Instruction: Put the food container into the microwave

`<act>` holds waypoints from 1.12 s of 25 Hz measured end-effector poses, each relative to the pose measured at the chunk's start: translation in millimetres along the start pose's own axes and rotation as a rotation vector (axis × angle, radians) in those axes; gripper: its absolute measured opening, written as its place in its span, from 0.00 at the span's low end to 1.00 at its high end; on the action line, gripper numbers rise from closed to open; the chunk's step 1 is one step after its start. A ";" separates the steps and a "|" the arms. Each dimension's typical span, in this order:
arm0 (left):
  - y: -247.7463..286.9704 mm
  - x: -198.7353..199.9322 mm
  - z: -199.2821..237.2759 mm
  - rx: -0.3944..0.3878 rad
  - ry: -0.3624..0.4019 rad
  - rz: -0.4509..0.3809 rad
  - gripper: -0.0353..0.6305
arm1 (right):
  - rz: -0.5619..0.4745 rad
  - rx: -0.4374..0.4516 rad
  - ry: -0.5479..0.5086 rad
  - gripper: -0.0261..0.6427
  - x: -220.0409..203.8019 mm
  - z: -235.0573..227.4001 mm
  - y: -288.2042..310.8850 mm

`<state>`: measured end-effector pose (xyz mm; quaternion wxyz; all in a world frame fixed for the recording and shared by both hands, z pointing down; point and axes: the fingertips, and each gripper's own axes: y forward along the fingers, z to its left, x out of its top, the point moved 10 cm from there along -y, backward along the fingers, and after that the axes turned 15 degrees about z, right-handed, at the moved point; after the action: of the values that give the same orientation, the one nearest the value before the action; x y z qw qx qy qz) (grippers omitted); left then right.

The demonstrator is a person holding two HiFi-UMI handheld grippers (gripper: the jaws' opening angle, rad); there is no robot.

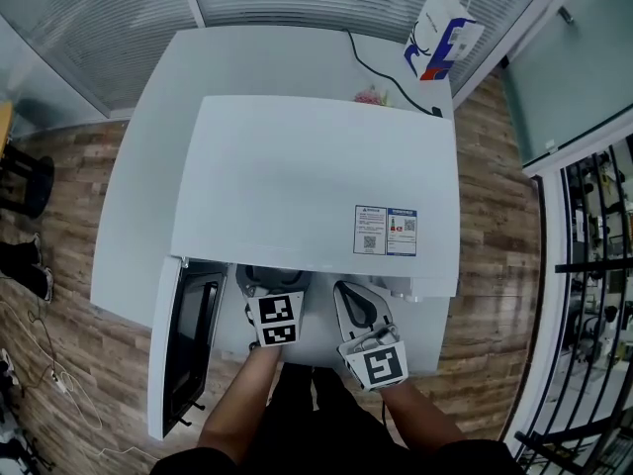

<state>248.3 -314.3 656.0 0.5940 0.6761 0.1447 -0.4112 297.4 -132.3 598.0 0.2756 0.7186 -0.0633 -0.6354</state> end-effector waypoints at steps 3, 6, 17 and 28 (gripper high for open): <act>-12.8 -9.2 -0.9 -0.003 -0.014 0.001 0.89 | -0.014 -0.001 -0.001 0.04 3.7 2.1 -5.2; -31.4 -18.3 -2.6 0.012 -0.007 -0.004 0.88 | -0.028 -0.003 -0.006 0.04 8.8 5.6 -11.4; -127.3 -29.8 -12.8 0.036 0.023 -0.104 0.40 | -0.120 0.013 -0.048 0.04 38.6 29.4 -54.4; -184.1 -23.9 -13.7 0.052 0.017 -0.211 0.06 | -0.236 0.005 -0.076 0.04 69.7 51.7 -91.1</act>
<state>112.7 -248.1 546.9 0.5283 0.6758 0.2093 -0.4694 237.7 -102.8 491.3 0.1945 0.6971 0.0099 -0.6900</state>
